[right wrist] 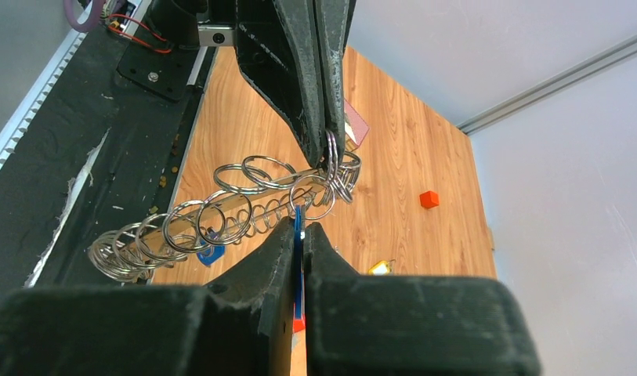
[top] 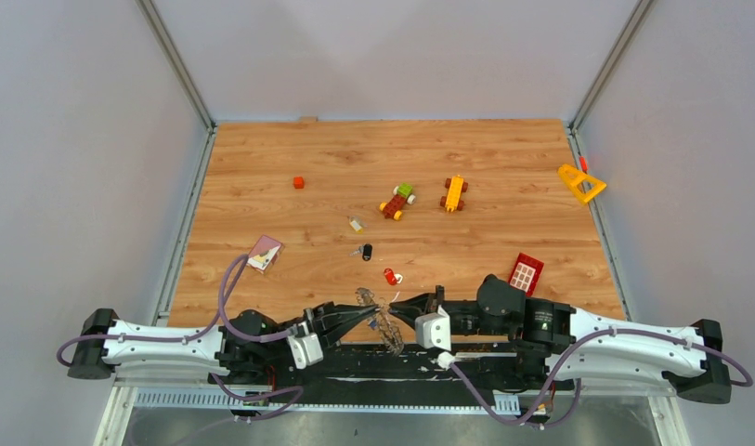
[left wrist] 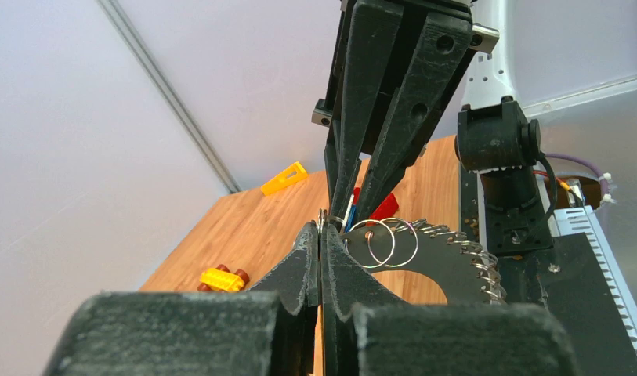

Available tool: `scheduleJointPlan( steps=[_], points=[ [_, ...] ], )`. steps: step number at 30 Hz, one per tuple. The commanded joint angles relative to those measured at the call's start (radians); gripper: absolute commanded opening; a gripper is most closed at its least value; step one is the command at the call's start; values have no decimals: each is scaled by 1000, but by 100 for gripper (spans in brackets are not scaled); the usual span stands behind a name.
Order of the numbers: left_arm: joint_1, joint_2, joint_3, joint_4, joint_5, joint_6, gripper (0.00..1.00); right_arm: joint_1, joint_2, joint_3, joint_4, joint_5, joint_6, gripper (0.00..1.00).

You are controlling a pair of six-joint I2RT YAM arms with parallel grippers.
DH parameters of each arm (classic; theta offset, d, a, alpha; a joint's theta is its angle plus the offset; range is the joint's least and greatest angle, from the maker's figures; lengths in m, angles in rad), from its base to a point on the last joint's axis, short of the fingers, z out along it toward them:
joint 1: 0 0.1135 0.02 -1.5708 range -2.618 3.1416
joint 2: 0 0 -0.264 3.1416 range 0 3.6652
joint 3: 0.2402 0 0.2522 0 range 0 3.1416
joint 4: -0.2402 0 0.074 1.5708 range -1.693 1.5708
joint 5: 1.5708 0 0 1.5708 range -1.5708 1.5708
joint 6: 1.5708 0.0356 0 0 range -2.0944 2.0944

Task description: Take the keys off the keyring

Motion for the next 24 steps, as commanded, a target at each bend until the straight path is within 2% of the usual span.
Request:
scheduleJointPlan(
  steps=[1,9,24],
  points=[
    [4,-14,6,117,-50,34,0,1,-16,24,4,-17,15,0],
    [4,-20,3,114,-83,40,0,1,-39,22,-15,-21,19,0],
    [4,30,24,-16,-135,23,0,0,-83,49,-5,-7,-8,0]
  ],
)
